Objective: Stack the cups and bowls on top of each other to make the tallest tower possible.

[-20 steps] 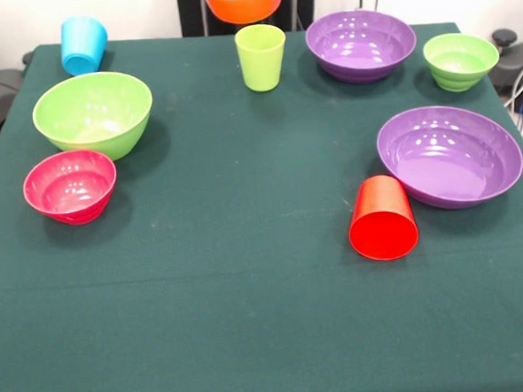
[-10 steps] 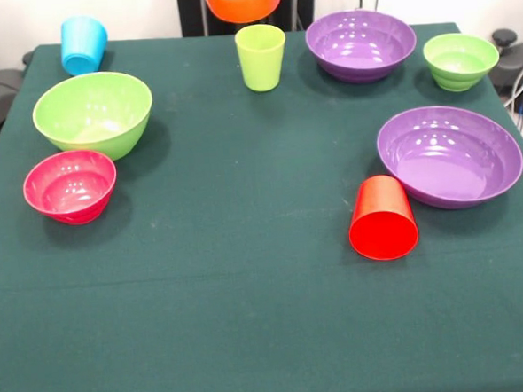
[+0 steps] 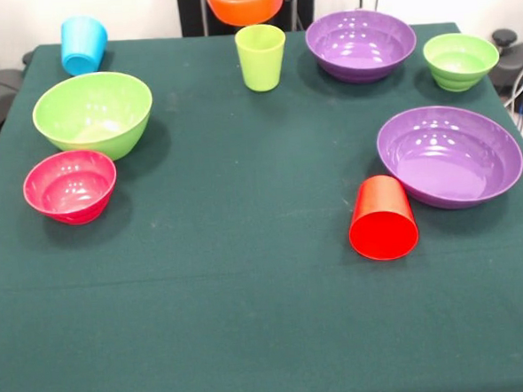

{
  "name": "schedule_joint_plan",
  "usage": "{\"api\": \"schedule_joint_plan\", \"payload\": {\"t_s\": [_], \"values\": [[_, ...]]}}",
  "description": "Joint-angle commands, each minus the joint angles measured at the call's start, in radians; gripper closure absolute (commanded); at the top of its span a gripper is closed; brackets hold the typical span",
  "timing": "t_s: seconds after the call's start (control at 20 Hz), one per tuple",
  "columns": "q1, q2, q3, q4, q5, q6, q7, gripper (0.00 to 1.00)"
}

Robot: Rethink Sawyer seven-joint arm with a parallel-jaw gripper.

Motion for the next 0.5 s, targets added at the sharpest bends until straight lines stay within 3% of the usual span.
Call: {"api": "schedule_joint_plan", "payload": {"t_s": [0.05,0.5], "values": [[0.007,0.062,0.07,0.028,0.044,-0.077,0.167,1.0],[0.014,0.083,0.069,0.006,0.045,-0.086,0.168,1.0]]}}
